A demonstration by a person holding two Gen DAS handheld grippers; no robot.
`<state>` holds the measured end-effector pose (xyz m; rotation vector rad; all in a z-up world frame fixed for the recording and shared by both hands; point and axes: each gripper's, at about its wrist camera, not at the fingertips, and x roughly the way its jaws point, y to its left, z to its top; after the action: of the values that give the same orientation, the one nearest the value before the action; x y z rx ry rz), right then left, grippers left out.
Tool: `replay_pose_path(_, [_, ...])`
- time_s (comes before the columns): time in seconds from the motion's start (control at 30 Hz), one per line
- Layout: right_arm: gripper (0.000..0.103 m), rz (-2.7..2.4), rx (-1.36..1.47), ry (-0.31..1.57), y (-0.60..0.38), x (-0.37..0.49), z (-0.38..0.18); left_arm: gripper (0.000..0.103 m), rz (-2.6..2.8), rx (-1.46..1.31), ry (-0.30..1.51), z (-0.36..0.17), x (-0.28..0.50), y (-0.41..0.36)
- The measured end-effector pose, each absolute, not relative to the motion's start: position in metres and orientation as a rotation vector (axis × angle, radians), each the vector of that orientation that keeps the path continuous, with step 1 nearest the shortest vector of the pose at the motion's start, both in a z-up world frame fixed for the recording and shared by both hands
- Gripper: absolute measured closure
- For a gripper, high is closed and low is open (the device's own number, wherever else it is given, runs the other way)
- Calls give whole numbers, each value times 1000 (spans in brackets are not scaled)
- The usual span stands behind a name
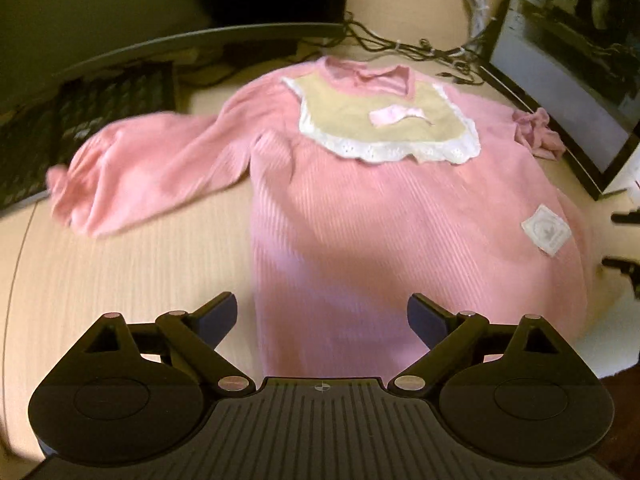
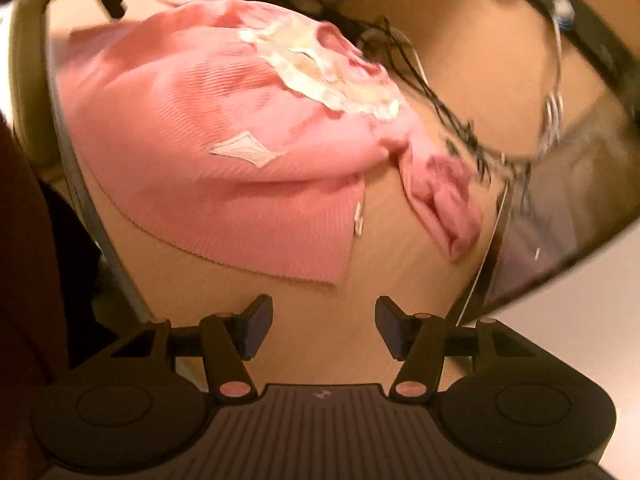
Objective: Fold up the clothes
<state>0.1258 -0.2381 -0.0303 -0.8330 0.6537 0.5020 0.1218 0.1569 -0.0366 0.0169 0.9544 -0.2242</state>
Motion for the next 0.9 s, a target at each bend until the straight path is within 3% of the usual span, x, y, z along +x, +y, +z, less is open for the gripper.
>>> replay_pose_path(0.1, [47, 535, -921, 548, -222, 125, -38, 6, -203, -5, 953, -33, 108, 151])
replay_pose_path(0.17, [57, 560, -924, 508, -205, 129, -43, 5, -226, 8, 940, -27, 104, 146])
replay_pose_path(0.2, [69, 572, -902, 511, -197, 132, -43, 5, -240, 15, 935, -25, 103, 144])
replay_pose_path(0.23, [88, 585, -880, 514, -189, 136, -43, 5, -251, 25, 933, -25, 103, 140])
replay_pose_path(0.3, [98, 588, -742, 545, -179, 148, -34, 4, -273, 47, 928, -25, 102, 134])
replay_pose_path(0.53, [100, 484, -14, 598, -222, 195, 66, 2, -385, 149, 879, -20, 70, 133])
replay_pose_path(0.67, [100, 452, 175, 627, -233, 197, 80, 2, -398, 198, 877, -38, 55, 134])
replay_pose_path(0.83, [100, 391, 215, 651, -232, 177, 75, 2, -290, 383, 800, -63, 51, 132])
replay_pose_path(0.87, [100, 370, 217, 650, -232, 170, 73, 5, -242, 422, 770, -65, 53, 133])
replay_pose_path(0.9, [100, 348, 214, 645, -232, 165, 71, 17, -191, 451, 744, -67, 58, 137])
